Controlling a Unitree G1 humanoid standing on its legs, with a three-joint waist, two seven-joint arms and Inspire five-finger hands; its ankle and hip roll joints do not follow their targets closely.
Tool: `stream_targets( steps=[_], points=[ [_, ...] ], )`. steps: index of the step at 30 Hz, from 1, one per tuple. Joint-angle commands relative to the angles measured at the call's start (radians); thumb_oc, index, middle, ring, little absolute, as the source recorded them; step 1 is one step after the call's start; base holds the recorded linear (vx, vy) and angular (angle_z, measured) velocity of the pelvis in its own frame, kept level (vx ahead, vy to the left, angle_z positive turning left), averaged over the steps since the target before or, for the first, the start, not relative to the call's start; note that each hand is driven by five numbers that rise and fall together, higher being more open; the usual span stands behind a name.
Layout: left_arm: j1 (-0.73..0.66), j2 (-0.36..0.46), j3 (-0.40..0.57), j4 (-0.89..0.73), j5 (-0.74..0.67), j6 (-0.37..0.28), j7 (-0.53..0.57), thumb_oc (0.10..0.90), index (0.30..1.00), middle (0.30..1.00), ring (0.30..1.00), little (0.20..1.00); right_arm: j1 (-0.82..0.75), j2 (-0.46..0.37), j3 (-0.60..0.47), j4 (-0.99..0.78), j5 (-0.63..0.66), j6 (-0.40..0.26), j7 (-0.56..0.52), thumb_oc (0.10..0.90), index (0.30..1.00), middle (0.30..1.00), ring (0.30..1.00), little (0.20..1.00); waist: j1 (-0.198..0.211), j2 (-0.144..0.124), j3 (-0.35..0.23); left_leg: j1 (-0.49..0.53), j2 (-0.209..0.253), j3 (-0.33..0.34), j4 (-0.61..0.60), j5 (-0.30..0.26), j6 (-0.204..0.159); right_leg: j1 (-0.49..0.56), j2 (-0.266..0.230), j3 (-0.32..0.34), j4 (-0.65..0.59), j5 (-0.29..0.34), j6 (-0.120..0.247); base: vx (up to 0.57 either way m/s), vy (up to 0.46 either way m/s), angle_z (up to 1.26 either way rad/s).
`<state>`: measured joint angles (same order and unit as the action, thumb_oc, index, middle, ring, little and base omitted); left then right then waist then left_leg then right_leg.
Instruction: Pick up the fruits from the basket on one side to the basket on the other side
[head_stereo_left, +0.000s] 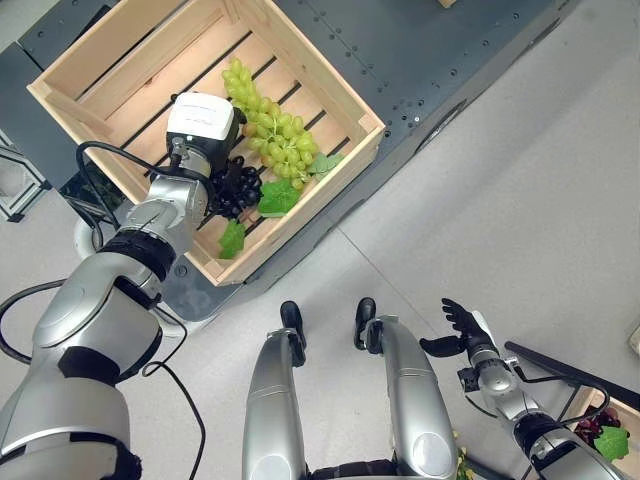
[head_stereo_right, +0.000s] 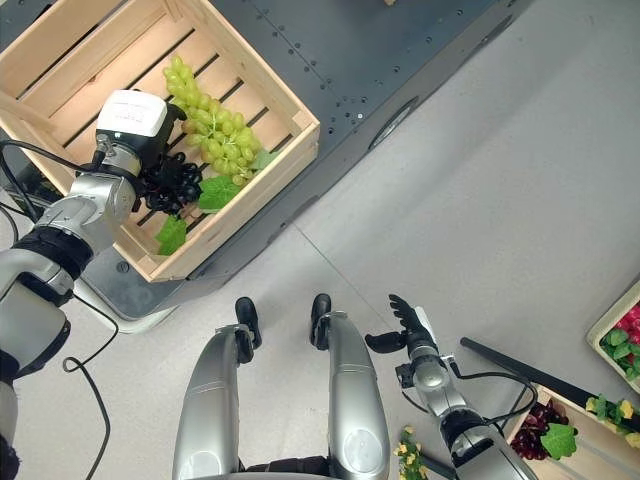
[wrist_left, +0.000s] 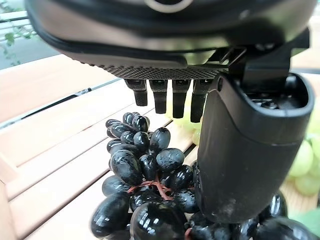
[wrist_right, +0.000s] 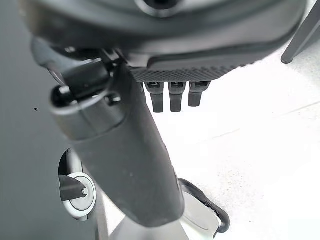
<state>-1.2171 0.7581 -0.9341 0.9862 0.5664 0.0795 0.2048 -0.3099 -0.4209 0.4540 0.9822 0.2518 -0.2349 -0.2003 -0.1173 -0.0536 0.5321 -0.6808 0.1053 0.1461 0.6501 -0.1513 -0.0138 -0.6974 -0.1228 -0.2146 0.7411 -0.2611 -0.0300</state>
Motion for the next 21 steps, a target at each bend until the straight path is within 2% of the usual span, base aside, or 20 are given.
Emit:
stream_targets(
  steps=[1, 3, 5, 6, 7, 11, 14, 16, 17, 18, 21],
  points=[
    [-0.071, 0.086, -0.039, 0.021, 0.135, 0.051, -0.13, 0.8, 0.9, 0.9, 0.9, 0.9, 0.03, -0.073, 0.011, -0.011, 0.052, -0.035, -0.007, 0.8, 0.9, 0.9, 0.9, 0.9, 0.003, -0.002, -0.012, 0.015, -0.017, 0.093, -0.032, -0.012, 0.07, 0.023, 0.02, 0.025, -0.149, 0.139, 0.026, 0.0, 0.0, 0.0],
    [-0.071, 0.099, -0.05, 0.0, 0.189, 0.077, -0.218, 0.8, 0.9, 0.9, 0.9, 0.9, 0.032, -0.075, 0.007, -0.015, 0.047, -0.029, -0.005, 0.8, 0.9, 0.9, 0.9, 0.9, 0.004, 0.0, -0.012, 0.011, -0.018, 0.093, -0.036, -0.01, 0.07, 0.018, 0.019, 0.024, -0.152, 0.142, 0.028, 0.0, 0.0, 0.0],
    [-0.07, 0.112, -0.056, -0.012, 0.182, 0.094, -0.284, 0.8, 0.9, 0.9, 0.9, 0.9, 0.036, -0.078, 0.006, -0.018, 0.047, -0.027, -0.005, 0.8, 0.9, 0.9, 0.9, 0.9, 0.005, 0.002, -0.012, 0.01, -0.018, 0.092, -0.039, -0.009, 0.071, 0.016, 0.018, 0.023, -0.155, 0.144, 0.03, 0.0, 0.0, 0.0],
    [-0.071, 0.12, -0.058, -0.023, 0.161, 0.116, -0.328, 0.8, 0.9, 0.9, 0.9, 0.9, 0.04, -0.08, 0.003, -0.018, 0.049, -0.028, -0.004, 0.8, 0.9, 0.9, 0.9, 0.9, 0.006, 0.003, -0.012, 0.011, -0.019, 0.093, -0.042, -0.009, 0.071, 0.017, 0.017, 0.022, -0.157, 0.144, 0.031, 0.0, 0.0, 0.0],
    [-0.068, 0.123, -0.054, -0.037, 0.121, 0.171, -0.375, 0.8, 0.9, 0.9, 0.9, 0.9, 0.042, -0.08, 0.001, -0.017, 0.051, -0.028, -0.005, 0.8, 0.9, 0.9, 0.9, 0.9, 0.007, 0.007, -0.012, 0.011, -0.021, 0.092, -0.045, -0.007, 0.071, 0.016, 0.016, 0.021, -0.157, 0.145, 0.032, 0.0, 0.0, 0.0],
    [-0.04, 0.124, 0.024, -0.048, -0.073, 0.306, -0.359, 0.8, 0.9, 0.9, 0.9, 0.9, 0.06, -0.072, -0.011, -0.032, 0.057, -0.024, -0.007, 0.8, 0.9, 0.9, 0.9, 0.9, 0.017, 0.013, -0.012, 0.021, -0.027, 0.087, -0.056, -0.004, 0.074, 0.025, 0.013, 0.016, -0.157, 0.142, 0.033, 0.0, -0.01, 0.0],
    [-0.012, 0.122, 0.085, -0.029, -0.143, 0.323, -0.365, 0.8, 0.9, 0.9, 0.9, 0.9, 0.07, -0.063, -0.021, -0.05, 0.054, -0.017, -0.012, 0.8, 0.9, 0.9, 0.9, 0.9, 0.023, 0.013, -0.012, 0.023, -0.031, 0.081, -0.061, 0.0, 0.073, 0.03, 0.014, 0.014, -0.16, 0.143, 0.034, -0.01, -0.021, 0.0],
    [0.023, 0.118, 0.131, -0.009, -0.166, 0.296, -0.396, 0.8, 0.9, 0.9, 0.9, 0.9, 0.076, -0.054, -0.026, -0.064, 0.054, -0.012, -0.018, 0.8, 0.9, 0.9, 0.9, 0.9, 0.028, 0.012, -0.012, 0.029, -0.038, 0.077, -0.074, 0.008, 0.072, 0.038, 0.015, 0.008, -0.169, 0.145, 0.035, -0.01, -0.048, 0.03],
    [0.051, 0.115, 0.155, -0.004, -0.205, 0.23, -0.373, 0.8, 0.9, 0.9, 0.9, 0.9, 0.076, -0.05, -0.025, -0.072, 0.052, -0.003, -0.022, 0.8, 0.9, 0.9, 0.9, 0.9, 0.032, 0.014, -0.012, 0.034, -0.041, 0.074, -0.082, 0.012, 0.071, 0.045, 0.016, 0.006, -0.176, 0.145, 0.033, 0.0, -0.041, 0.05],
    [0.065, 0.115, 0.172, -0.016, -0.241, 0.194, -0.322, 0.8, 0.9, 0.9, 0.9, 0.9, 0.077, -0.048, -0.026, -0.082, 0.05, 0.008, -0.026, 0.8, 0.9, 0.9, 0.9, 0.9, 0.033, 0.015, -0.012, 0.039, -0.042, 0.073, -0.088, 0.014, 0.071, 0.049, 0.016, 0.006, -0.177, 0.144, 0.032, 0.0, -0.023, 0.06],
    [0.076, 0.126, 0.205, -0.042, -0.331, 0.118, -0.244, 0.8, 0.9, 0.9, 0.9, 0.9, 0.087, -0.045, -0.031, -0.087, 0.043, 0.009, -0.034, 0.8, 0.9, 0.9, 0.9, 0.9, 0.036, 0.017, -0.012, 0.049, -0.04, 0.075, -0.094, 0.014, 0.073, 0.054, 0.014, 0.006, -0.177, 0.141, 0.032, 0.0, -0.003, 0.04]
  ],
)
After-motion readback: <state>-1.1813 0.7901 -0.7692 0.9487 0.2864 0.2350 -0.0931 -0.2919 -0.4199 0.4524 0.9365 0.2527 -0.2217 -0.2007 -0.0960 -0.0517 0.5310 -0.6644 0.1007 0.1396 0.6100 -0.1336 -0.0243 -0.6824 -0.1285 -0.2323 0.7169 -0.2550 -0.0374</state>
